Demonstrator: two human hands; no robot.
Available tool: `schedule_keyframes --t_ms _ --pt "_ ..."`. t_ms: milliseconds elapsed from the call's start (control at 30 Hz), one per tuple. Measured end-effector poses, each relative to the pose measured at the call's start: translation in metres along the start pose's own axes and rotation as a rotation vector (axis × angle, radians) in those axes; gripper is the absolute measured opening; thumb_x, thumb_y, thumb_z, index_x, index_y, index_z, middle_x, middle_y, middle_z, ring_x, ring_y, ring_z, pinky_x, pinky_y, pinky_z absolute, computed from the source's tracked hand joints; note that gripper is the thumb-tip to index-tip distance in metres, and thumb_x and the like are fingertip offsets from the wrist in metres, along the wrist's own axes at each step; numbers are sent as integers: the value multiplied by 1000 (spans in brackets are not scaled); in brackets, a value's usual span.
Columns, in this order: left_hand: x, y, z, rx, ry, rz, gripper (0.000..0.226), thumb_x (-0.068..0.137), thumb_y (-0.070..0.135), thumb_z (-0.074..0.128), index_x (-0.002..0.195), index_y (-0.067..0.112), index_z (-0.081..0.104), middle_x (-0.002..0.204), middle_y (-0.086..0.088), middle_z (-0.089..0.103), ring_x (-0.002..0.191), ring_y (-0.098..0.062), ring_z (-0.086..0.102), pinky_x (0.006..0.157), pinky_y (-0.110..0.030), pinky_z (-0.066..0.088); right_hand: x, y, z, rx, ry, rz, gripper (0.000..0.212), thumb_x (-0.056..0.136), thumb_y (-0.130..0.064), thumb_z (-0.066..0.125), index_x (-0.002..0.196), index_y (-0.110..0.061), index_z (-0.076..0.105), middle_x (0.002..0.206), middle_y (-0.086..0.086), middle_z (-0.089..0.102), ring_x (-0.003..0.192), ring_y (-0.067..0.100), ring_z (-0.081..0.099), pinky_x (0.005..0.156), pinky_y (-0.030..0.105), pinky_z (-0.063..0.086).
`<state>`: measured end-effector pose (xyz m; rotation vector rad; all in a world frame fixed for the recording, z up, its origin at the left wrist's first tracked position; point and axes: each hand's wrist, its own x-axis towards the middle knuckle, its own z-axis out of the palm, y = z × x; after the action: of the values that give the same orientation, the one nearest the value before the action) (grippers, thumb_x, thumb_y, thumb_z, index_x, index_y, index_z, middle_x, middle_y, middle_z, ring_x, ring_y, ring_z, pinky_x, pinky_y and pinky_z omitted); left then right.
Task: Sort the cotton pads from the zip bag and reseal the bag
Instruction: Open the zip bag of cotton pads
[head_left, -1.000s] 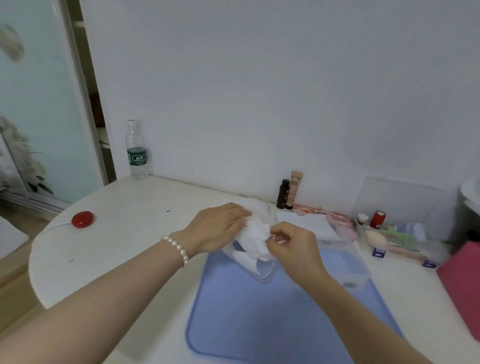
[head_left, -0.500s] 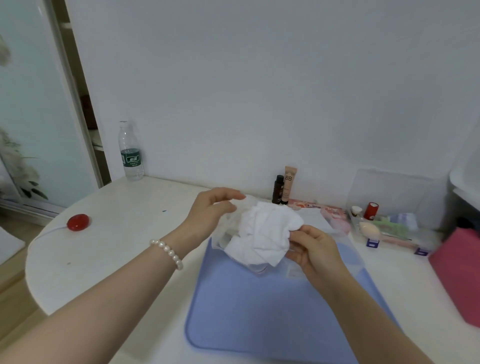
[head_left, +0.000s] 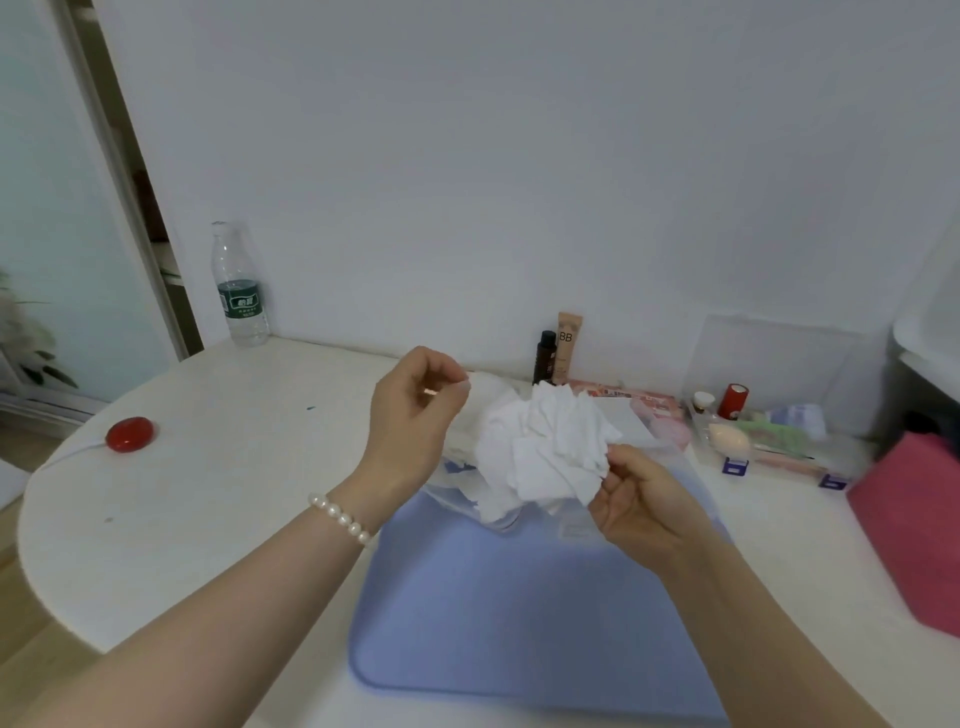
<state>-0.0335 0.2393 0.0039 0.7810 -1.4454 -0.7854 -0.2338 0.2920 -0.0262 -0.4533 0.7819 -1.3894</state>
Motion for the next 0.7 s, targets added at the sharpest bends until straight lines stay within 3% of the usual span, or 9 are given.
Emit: schedule_keyframes --t_ms 100,167,233,367,433,533,700 --pt "-30 -6 -5 194 -92 144 6 68 24 56 74 23 53 74 9 59 66 -6 54 60 -16 44 -2 6 1 -91 -19 -10 20 90 -4 45 98 -3 64 82 8 74 68 14 71 56 21 56" --pt "-47 -13 -4 339 -245 -8 29 69 20 64 94 26 51 99 10 57 83 -5 57 67 -15 48 -3 12 0 -136 -27 -7 21 89 -4 46 100 -1 64 84 9 73 69 15 70 58 22 56" --pt "-55 -21 -4 383 -413 -197 63 69 15 75 119 32 40 121 13 46 105 -4 51 84 -18 48 -5 18 0 -155 -25 17 21 89 -4 46 99 -1 64 83 9 73 69 15 70 59 22 57" --pt "-44 -22 -5 125 -559 -352 98 62 4 80 127 52 25 125 32 32 114 0 46 96 -23 46 -8 27 -1 -147 -39 67 22 92 -4 43 101 -1 63 85 10 73 70 16 71 62 23 58" --pt "-36 -22 -3 50 -606 -417 100 58 4 80 129 52 28 130 16 41 123 -12 46 99 -33 46 -7 30 -2 -125 -39 90 23 93 -5 44 107 0 62 89 11 73 72 16 70 61 23 57" --pt "-33 -22 3 -12 -596 -429 85 59 3 79 127 39 42 119 -9 57 113 -26 57 91 -36 52 -5 34 -5 -116 4 84 24 92 -7 47 110 1 61 92 12 72 74 17 71 60 24 57" --pt "-35 -25 9 220 -522 -327 74 68 1 79 124 30 40 105 0 59 98 -16 58 86 -26 51 -7 32 -9 -316 110 -13 17 90 -6 52 98 3 64 87 15 72 71 22 71 58 29 56"
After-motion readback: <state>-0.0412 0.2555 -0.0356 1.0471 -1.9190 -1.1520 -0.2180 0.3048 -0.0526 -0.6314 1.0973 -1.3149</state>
